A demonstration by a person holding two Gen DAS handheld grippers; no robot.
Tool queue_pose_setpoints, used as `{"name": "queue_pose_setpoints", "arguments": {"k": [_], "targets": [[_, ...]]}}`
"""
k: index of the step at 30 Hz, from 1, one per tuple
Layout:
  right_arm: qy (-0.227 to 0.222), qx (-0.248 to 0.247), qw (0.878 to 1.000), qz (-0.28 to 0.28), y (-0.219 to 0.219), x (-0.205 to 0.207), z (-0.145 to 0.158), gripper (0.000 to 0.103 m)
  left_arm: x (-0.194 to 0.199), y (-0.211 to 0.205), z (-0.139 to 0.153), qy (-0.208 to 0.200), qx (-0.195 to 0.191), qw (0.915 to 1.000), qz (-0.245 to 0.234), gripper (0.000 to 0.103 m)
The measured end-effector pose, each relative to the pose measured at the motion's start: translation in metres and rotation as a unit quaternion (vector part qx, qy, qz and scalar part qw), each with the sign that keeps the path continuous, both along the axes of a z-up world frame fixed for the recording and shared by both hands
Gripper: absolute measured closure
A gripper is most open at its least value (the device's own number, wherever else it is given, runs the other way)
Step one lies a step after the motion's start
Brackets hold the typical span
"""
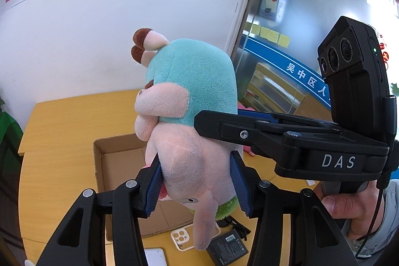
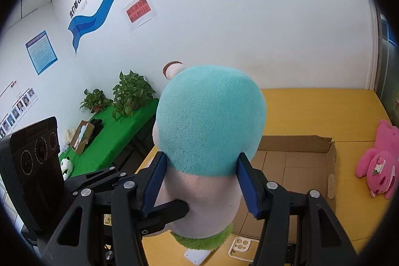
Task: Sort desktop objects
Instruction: 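Lift the plush with the left tool and carry it over the cardboard box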
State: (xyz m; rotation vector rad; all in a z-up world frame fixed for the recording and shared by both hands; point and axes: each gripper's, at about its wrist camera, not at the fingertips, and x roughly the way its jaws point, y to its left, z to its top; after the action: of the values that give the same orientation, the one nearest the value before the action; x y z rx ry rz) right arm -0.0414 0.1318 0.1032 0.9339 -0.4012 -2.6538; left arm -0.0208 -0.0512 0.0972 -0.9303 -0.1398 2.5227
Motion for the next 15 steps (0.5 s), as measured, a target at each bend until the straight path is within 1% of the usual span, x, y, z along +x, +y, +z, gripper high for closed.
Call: {"name": "queue_pose_setpoints", "arguments": {"k": [4, 7, 10, 11, 15], "targets": [[-0.007, -0.002, 1.0, 0.005, -0.005, -0.023, -0.006, 0.047, -0.018, -0.014, -0.008, -0.012, 0.001, 0.9999, 0.005, 0.049], [-0.015, -0.006, 1.0, 0.007, -0.006, -0.045, -0.015, 0.047, -0.033, -0.02, -0.017, -0.02, 0.001, 0.9998, 0.008, 0.049], [-0.024, -0.009, 1.0, 0.009, -0.007, -0.064, -0.025, 0.047, -0.054, -0.027, -0.031, -0.032, 0.004, 0.9994, 0.008, 0.049], [-0.027, -0.009, 1.0, 0.009, -0.006, -0.07, -0.028, 0.047, -0.063, -0.022, -0.034, -0.035, 0.005, 0.9993, 0.009, 0.049], [-0.046, -0.011, 0.999, 0.009, -0.002, -0.103, -0.05, 0.047, -0.094, -0.026, -0.058, -0.056, 0.014, 0.9983, 0.011, 0.049]]}}
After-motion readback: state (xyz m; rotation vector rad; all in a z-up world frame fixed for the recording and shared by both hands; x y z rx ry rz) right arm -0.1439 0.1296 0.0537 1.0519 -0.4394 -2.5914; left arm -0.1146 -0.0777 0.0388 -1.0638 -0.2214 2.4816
